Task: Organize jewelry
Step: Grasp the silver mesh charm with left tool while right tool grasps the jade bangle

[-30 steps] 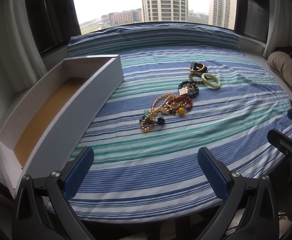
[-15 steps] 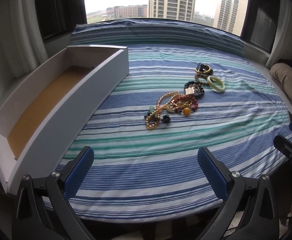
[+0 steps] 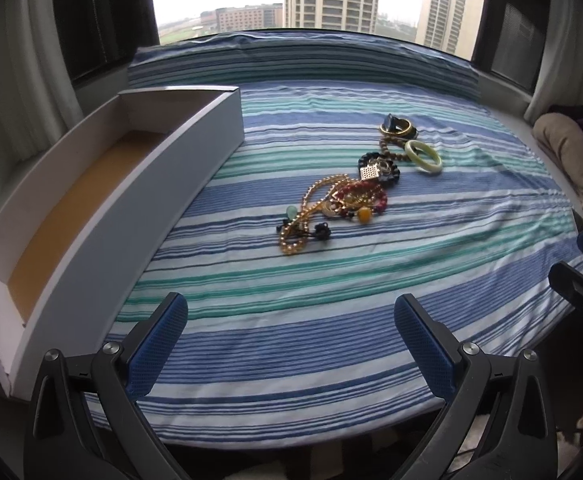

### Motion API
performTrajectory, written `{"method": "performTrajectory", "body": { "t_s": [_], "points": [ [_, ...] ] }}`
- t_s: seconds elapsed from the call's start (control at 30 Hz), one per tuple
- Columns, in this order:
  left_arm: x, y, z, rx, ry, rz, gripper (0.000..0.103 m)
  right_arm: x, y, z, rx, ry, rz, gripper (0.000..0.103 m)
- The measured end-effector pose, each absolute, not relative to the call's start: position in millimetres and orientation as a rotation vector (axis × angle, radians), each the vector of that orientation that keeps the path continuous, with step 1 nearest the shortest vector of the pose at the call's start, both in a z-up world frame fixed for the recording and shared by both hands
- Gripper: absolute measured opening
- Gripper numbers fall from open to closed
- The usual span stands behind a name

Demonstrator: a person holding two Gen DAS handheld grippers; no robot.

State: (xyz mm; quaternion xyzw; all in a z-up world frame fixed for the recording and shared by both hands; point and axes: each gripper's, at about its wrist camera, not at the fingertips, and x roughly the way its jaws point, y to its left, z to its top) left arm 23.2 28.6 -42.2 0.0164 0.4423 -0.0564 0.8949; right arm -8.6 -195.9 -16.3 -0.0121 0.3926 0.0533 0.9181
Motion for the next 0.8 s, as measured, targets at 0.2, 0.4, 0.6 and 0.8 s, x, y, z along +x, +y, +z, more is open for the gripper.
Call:
{"method": "performTrajectory", "body": {
  "t_s": [0.2,0.4,0.6,0.8],
  "points": [
    [41,32,-50,0.015,0.944,-0.208,0.103,-8,-197,-21,-0.014,0.82,0.123,0.103],
    [57,31,-52,-0.002,0.956,-0.229,0.103,-5,-205,-26,0.007,0.834,0.118,0.103],
    [84,3,-50,0.071,0.94,-0.277,0.103,2,-224,-36,0.056,0.861,0.081,0.103],
    [138,-44,-60,0.123,0.952,-0.399,0.102,5,-238,-47,0.087,0.886,0.069,0.103]
  ]
}}
